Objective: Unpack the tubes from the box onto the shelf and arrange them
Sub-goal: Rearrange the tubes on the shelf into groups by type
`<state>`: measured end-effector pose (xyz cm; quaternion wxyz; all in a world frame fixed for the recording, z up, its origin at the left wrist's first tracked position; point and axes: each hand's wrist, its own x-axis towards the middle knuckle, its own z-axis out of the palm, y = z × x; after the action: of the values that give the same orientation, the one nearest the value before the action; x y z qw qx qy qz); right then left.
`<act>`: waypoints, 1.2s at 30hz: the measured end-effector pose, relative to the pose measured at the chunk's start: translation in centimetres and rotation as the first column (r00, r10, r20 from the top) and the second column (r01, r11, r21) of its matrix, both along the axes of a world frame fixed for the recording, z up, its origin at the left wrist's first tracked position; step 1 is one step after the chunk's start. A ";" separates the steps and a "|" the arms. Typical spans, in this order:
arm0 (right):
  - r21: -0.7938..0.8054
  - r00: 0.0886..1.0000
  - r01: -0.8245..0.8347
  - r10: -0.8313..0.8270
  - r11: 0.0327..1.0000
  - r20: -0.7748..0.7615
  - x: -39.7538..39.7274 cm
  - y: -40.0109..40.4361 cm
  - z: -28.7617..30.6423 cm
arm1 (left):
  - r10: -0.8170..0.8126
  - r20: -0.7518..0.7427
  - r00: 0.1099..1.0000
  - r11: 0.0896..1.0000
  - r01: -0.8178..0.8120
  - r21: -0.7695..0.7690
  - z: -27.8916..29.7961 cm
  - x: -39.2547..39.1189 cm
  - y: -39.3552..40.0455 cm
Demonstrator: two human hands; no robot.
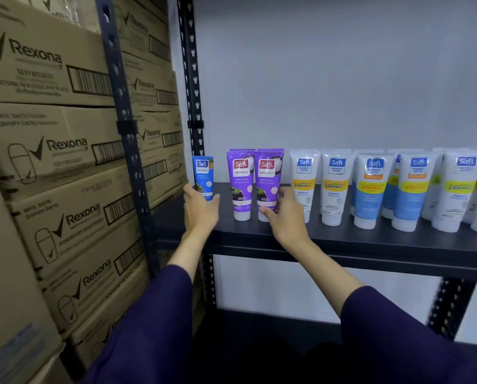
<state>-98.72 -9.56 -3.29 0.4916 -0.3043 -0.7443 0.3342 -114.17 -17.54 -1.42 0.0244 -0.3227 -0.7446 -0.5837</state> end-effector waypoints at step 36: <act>0.002 0.806 0.138 -0.111 0.990 -0.581 21.7 -0.7 4.6 | -0.648 -0.333 0.685 0.681 0.717 0.149 -1.2 24.3 5.5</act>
<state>-76.98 -10.26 1.32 0.7222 -0.2252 -0.5450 0.3616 -89.84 -12.07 -2.59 -0.0588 -0.6439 -0.4729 -0.5986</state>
